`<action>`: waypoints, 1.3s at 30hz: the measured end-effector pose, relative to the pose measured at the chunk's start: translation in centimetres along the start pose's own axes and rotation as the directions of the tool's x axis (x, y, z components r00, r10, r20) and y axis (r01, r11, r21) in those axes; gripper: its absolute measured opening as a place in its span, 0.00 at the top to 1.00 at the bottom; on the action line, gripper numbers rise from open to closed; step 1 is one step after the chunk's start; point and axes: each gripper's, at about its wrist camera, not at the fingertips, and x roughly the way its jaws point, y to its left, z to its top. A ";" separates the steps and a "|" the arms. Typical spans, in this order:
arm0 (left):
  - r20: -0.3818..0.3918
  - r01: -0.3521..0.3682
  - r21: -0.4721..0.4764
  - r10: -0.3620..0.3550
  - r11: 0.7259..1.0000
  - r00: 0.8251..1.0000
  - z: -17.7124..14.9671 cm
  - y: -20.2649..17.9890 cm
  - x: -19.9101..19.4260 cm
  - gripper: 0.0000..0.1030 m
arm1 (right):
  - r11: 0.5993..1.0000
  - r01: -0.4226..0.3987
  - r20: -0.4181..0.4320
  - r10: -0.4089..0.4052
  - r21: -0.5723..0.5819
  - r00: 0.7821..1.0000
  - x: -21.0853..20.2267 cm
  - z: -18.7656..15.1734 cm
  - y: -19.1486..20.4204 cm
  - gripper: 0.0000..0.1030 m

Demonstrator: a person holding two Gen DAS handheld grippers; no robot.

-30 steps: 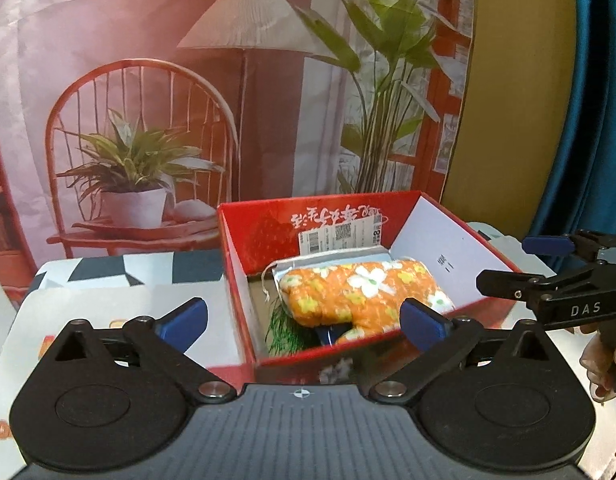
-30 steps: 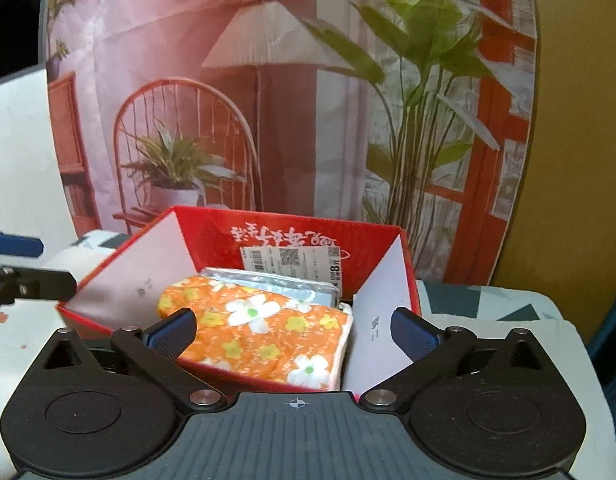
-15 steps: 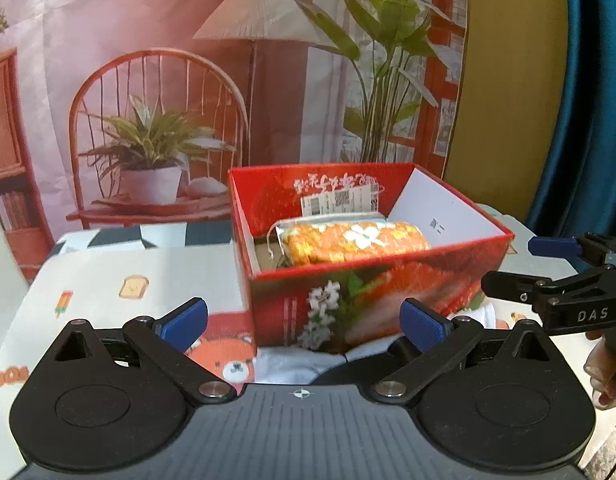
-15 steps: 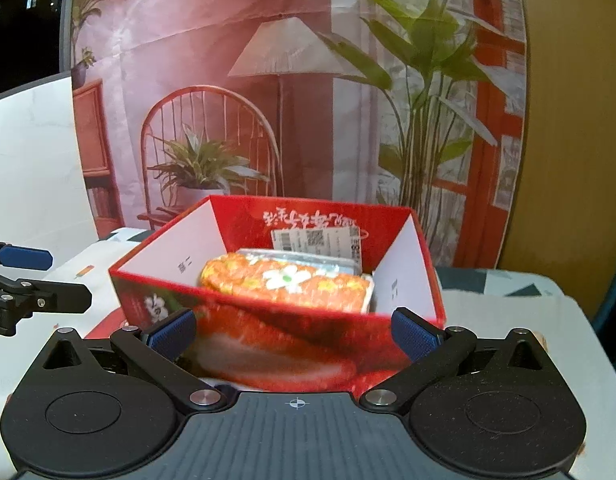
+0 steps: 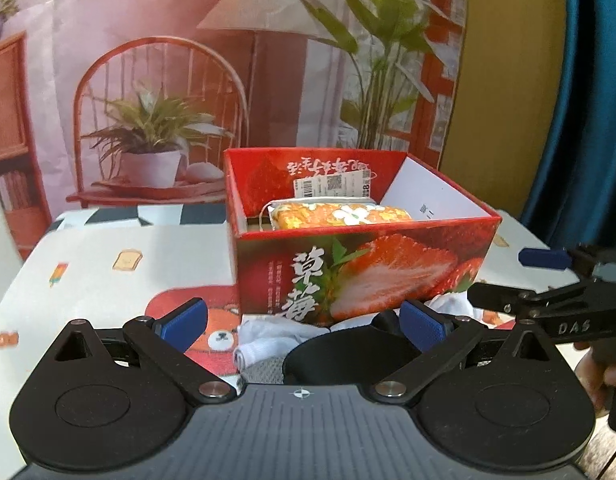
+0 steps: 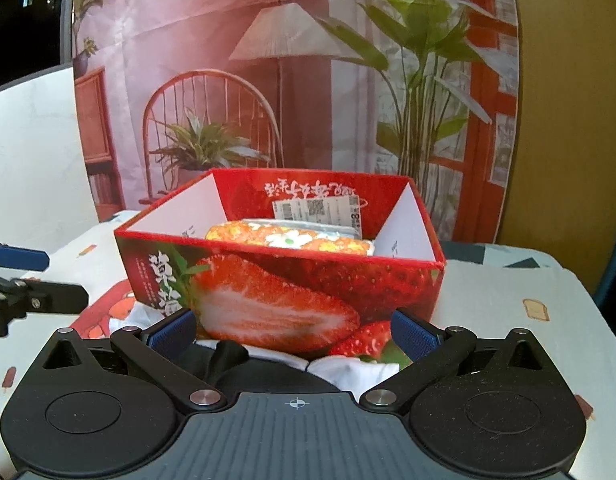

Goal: Organize soft objects
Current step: 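Move both tools down to the black eye mask beside the box, then close the left gripper on the black eye mask strap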

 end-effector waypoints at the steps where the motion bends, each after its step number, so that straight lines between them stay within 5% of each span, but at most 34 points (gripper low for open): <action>1: -0.007 0.006 -0.006 -0.006 1.000 1.000 -0.3 0.1 -0.1 0.00 | 1.000 0.006 -0.001 -0.006 -0.007 1.000 0.0 -0.2 0.2 0.01; 8: -0.016 0.024 -0.038 -0.025 0.999 1.000 -1.5 0.5 -0.5 0.06 | 0.999 -0.004 -0.011 0.005 0.033 1.000 -0.8 -2.8 1.1 0.01; 19: -0.093 0.076 -0.102 -0.086 0.992 0.992 -3.9 1.0 1.2 0.33 | 1.000 -0.006 -0.051 0.007 0.022 0.999 -0.8 -5.3 1.9 0.08; 39: -0.182 0.087 -0.128 -0.110 0.988 0.977 -4.0 0.7 6.6 0.34 | 0.984 0.004 -0.126 0.018 0.178 0.992 4.5 -5.2 -1.2 0.17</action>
